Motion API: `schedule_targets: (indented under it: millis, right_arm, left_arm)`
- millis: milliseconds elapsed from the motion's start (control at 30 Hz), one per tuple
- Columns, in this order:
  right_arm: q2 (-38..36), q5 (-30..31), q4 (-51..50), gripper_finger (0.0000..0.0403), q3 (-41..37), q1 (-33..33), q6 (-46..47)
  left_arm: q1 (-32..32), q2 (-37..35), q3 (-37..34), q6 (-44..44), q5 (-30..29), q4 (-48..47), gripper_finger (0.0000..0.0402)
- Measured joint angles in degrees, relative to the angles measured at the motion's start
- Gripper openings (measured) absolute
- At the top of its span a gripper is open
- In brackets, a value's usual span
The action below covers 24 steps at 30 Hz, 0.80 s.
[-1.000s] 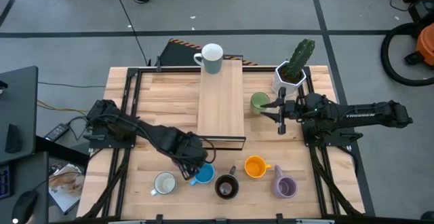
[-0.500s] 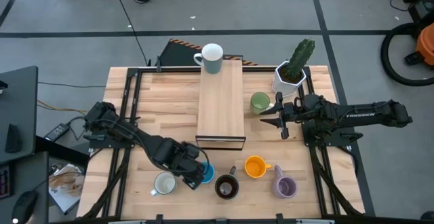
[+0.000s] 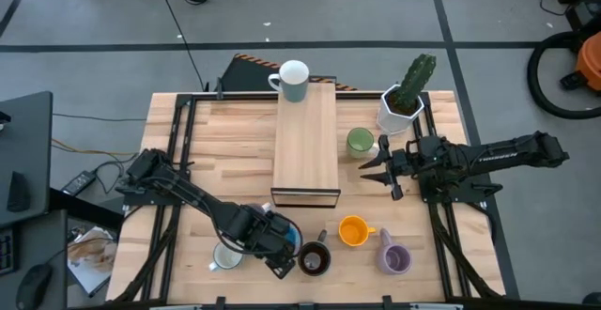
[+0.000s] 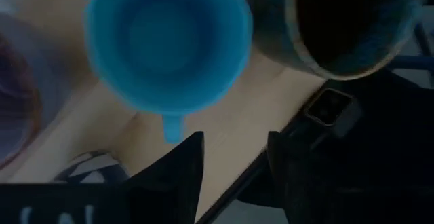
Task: Place coffee mugs
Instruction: Put the light blue mug on the shelf
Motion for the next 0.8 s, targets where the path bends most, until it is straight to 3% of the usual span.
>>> schedule_targets:
  millis: [233,800]
  right_arm:
    - [1.0,1.9,0.6,0.0117,0.0,1.0,-0.1]
    - [3.5,2.1,2.2,0.0117,0.0,1.1,-0.2]
  left_arm:
    - [-0.1,1.2,1.0,1.5,-2.7,0.2,0.0166]
    - [-0.8,4.5,0.9,22.6,-9.6,0.4,0.0166]
